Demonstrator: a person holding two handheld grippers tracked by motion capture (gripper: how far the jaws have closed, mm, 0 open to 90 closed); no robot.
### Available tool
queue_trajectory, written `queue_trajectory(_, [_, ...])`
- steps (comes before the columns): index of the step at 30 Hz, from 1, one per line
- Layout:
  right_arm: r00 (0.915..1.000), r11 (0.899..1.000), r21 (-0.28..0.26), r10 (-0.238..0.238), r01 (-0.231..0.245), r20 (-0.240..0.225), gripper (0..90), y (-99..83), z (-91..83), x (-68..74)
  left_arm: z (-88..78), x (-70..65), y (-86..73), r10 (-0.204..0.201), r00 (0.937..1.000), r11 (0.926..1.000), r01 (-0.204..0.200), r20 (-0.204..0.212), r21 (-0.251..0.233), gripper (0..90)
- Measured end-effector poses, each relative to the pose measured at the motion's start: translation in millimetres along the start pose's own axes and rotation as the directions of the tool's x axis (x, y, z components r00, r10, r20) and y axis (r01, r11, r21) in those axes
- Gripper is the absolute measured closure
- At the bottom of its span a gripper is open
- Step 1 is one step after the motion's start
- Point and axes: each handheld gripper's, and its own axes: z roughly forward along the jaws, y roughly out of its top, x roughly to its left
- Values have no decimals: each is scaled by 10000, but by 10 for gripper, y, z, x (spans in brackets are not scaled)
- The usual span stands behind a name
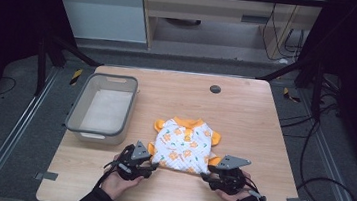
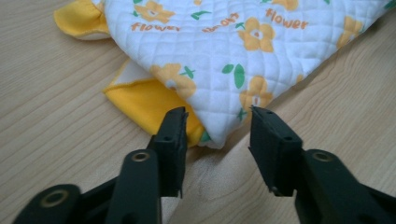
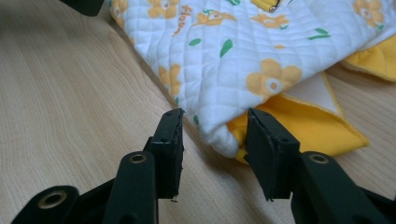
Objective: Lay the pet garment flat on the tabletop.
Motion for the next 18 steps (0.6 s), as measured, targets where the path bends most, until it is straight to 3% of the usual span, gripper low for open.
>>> queue_trajectory(4, [9999,9997,218,-106,105,55,616,-3,43,6,21,27,0,-77,10000,9999,76,47,140,679])
queue_trajectory(11, [9998,9990,398,-212,210,57,778,13,45,6,72,43,-4,-58,9999,9989,51,161,470,761])
queue_trajectory(18, [9997,9994,289,-158,163,-192,819,47,21,18,57,47,1,-99,9997,9990,89,222,447,817])
